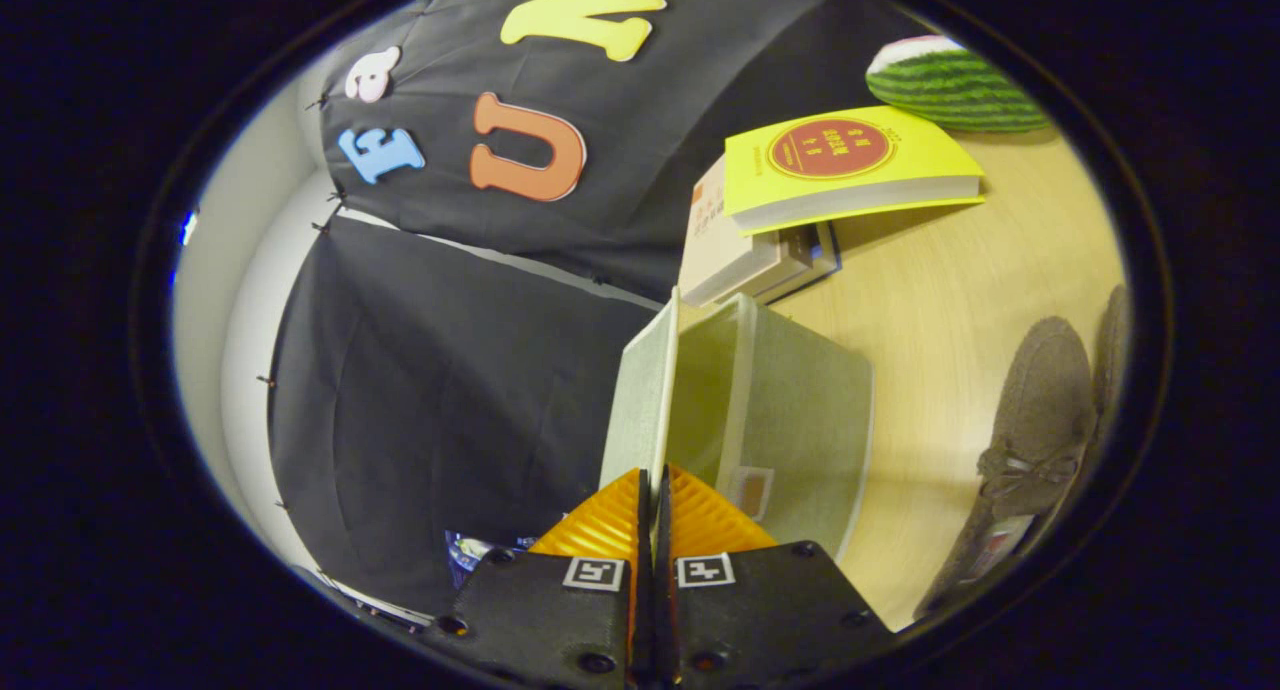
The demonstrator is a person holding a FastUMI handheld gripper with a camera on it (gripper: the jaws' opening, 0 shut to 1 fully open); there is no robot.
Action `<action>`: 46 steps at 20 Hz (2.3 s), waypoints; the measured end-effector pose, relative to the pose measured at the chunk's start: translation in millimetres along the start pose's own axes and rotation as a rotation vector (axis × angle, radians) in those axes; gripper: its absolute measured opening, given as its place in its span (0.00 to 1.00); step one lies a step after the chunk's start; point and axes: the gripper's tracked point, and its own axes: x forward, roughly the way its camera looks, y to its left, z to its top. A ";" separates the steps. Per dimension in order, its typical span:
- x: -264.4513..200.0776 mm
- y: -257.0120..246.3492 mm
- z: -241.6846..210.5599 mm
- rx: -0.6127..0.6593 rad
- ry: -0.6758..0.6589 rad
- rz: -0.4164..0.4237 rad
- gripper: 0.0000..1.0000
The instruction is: Open the storage box then place both shoes into the box .Put the left shoe in first, then the right shoe, with the right side of both shoes facing outward in a uniform manner.
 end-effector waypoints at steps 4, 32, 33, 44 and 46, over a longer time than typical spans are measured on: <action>-0.9 23.9 4.6 0.012 -0.010 0.004 0.06; 128.1 193.8 -34.4 -0.069 -0.026 -0.034 0.06; 132.1 198.3 -38.5 -0.069 -0.032 -0.024 0.06; 130.7 136.8 -48.2 -0.036 -0.058 -0.288 1.00; 122.4 111.3 -23.4 -0.083 -0.142 -0.396 1.00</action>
